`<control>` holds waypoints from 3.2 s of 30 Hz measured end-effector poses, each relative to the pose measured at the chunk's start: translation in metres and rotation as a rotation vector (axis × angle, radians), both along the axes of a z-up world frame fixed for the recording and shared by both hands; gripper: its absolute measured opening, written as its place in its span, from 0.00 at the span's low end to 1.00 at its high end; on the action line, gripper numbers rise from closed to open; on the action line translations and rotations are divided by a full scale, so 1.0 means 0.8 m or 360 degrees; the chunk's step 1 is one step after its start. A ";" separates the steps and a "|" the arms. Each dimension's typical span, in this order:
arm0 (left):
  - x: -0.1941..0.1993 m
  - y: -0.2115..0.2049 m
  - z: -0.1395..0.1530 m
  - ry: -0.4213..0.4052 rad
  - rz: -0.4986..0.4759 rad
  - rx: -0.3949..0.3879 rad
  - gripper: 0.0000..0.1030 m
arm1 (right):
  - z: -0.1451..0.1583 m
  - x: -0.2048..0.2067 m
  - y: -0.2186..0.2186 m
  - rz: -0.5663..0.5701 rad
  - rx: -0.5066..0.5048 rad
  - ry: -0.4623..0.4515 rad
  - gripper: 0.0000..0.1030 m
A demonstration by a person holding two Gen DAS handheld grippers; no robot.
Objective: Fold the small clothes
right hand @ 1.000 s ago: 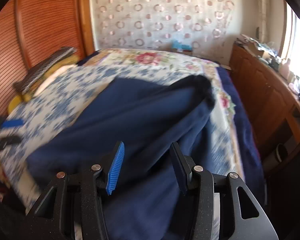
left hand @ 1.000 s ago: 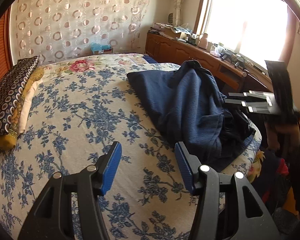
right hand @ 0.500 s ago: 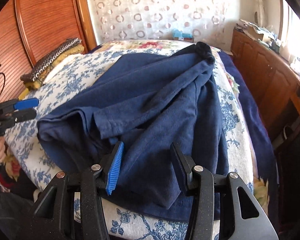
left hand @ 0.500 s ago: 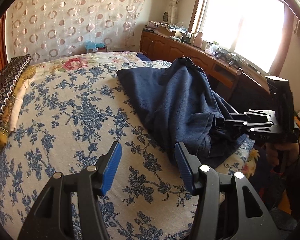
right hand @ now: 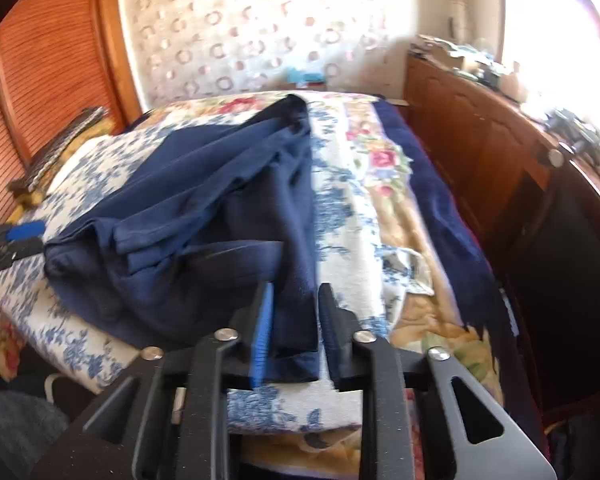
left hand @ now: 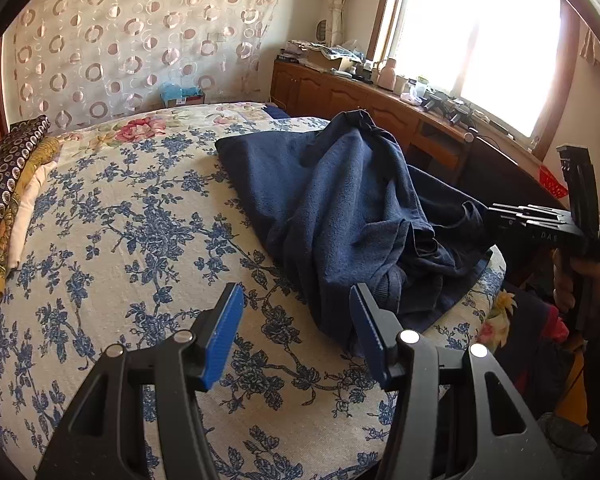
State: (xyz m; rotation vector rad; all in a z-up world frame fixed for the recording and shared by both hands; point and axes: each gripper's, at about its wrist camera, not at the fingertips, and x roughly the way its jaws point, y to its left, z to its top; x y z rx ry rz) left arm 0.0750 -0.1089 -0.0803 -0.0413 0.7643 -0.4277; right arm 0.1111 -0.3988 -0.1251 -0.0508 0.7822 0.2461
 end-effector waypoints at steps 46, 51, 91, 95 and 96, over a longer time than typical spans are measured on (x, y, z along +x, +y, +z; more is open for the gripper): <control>-0.011 -0.005 0.009 -0.0060 -0.0009 -0.0025 0.53 | 0.042 -0.033 0.036 0.0110 0.0317 -0.0266 0.08; -0.005 -0.013 0.001 -0.0021 -0.0025 -0.0023 0.53 | 0.008 -0.031 -0.002 -0.0071 0.0154 -0.0120 0.31; 0.009 -0.031 -0.035 0.0156 -0.0074 -0.0109 0.31 | -0.045 0.013 -0.001 0.0002 0.0102 0.0090 0.53; 0.010 -0.032 -0.038 0.0174 -0.0074 -0.0109 0.31 | -0.044 0.012 0.003 0.0064 0.0127 0.0122 0.39; 0.011 -0.033 -0.040 0.0191 -0.0081 -0.0111 0.31 | -0.045 0.012 0.003 0.0073 0.0129 0.0124 0.39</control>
